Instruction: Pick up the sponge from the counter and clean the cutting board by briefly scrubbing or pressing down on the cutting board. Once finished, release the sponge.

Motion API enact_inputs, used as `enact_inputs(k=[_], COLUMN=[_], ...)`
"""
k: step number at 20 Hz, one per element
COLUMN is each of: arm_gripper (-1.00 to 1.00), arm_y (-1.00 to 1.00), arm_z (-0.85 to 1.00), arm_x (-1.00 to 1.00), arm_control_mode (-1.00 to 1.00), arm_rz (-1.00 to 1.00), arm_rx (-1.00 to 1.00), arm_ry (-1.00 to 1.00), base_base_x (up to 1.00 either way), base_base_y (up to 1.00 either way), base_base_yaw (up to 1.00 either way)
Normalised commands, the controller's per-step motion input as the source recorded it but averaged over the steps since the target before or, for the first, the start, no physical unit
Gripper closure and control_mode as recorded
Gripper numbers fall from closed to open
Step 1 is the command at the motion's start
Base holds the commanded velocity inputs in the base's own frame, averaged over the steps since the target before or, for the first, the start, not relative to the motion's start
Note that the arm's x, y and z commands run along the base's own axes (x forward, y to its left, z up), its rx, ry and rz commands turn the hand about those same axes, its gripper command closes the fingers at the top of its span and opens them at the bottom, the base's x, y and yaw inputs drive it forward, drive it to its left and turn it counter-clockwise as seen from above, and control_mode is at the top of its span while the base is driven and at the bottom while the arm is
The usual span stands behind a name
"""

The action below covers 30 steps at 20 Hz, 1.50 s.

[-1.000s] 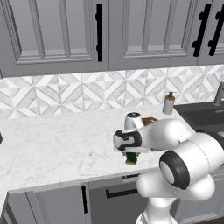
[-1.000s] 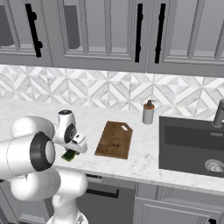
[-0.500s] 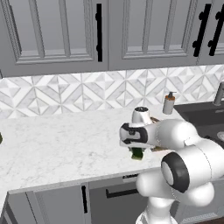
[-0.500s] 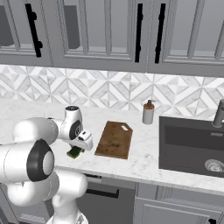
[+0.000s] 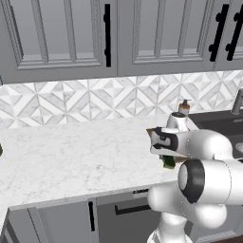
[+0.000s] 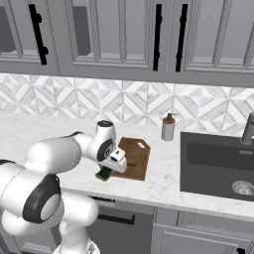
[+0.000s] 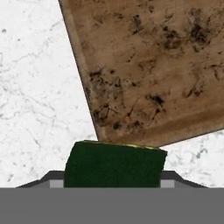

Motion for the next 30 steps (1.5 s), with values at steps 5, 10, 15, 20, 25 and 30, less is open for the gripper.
enact_inputs(k=[5,10,15,20,25,30], arm_gripper=[1.0,1.0,1.0,1.0,1.0,1.0], arm_y=[-0.09,-0.15,-0.29,-0.32,-0.64,-0.82], arm_z=[-0.01,-0.09,-0.24,-0.17,-0.14,-0.07], arm_x=[0.4,0.43,0.23,0.18,0.03,0.0], arm_control_mode=[-1.0,-1.0,-1.0,-1.0,-1.0,-1.0], arm_rz=[0.01,0.0,0.0,0.0,0.0,0.0], arm_rx=[0.0,0.0,-0.02,-0.02,0.0,0.0], arm_ry=[0.01,0.04,0.03,0.01,0.0,0.0], base_base_x=[0.0,0.0,0.0,0.0,0.0,0.0], base_base_y=[0.0,0.0,0.0,0.0,0.0,0.0], base_base_yaw=[0.0,0.0,0.0,0.0,0.0,0.0])
